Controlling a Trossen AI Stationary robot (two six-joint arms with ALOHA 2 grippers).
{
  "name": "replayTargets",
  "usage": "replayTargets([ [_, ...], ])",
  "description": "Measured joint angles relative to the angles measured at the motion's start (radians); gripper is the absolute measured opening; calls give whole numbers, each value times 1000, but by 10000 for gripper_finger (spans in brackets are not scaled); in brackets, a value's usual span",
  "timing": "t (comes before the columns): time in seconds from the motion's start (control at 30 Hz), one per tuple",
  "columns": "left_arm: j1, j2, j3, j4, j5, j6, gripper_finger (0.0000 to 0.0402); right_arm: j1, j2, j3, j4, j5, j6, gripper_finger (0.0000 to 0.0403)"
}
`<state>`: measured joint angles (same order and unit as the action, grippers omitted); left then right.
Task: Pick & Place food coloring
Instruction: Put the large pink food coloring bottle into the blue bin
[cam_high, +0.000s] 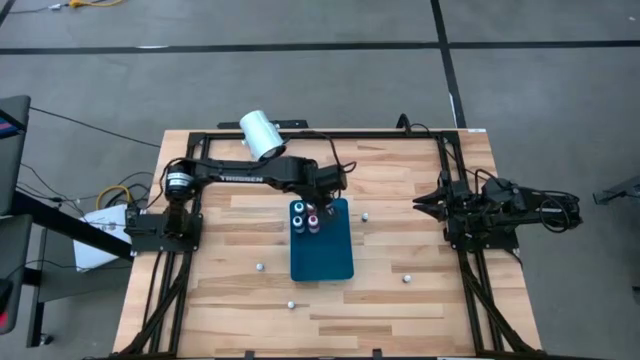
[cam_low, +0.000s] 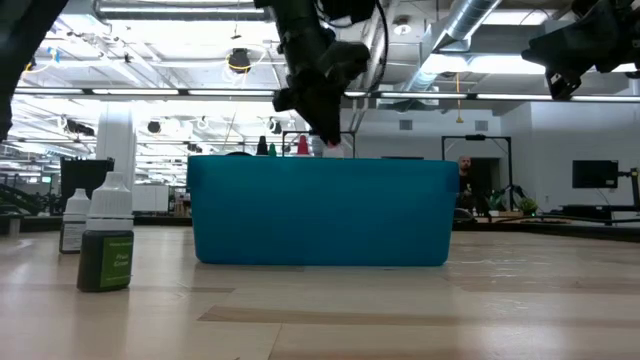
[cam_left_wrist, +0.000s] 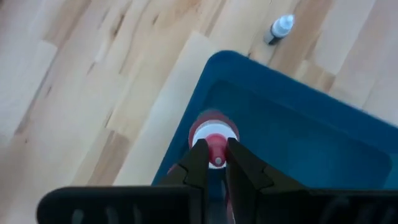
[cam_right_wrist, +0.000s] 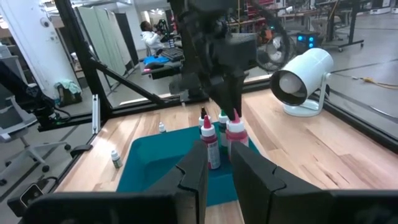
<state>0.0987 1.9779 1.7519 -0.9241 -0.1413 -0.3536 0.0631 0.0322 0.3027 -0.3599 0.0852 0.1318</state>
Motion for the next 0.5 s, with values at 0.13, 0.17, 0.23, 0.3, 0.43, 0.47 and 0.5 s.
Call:
replayTargets([
  [0.13, -2, 48, 23, -10, -18, 2, 25, 0, 0, 0, 1, 4, 1, 60],
  [0.17, -2, 52, 36, -12, -19, 2, 25, 0, 0, 0, 0, 4, 1, 60],
  [0.23, -2, 52, 51, -11, -21, 6, 25, 0, 0, 0, 1, 5, 1, 60],
  [0.3, -2, 53, 62, -15, -26, 13, 25, 0, 0, 0, 0, 4, 6, 60],
  [0.43, 2, 53, 87, -54, -29, 17, 25, 0, 0, 0, 0, 5, 7, 60],
  [0.47, 3, 53, 87, -63, -28, 17, 25, 0, 0, 0, 0, 7, 7, 60],
  [0.5, 3, 54, 86, -76, -27, 17, 25, 0, 0, 0, 0, 8, 7, 60],
])
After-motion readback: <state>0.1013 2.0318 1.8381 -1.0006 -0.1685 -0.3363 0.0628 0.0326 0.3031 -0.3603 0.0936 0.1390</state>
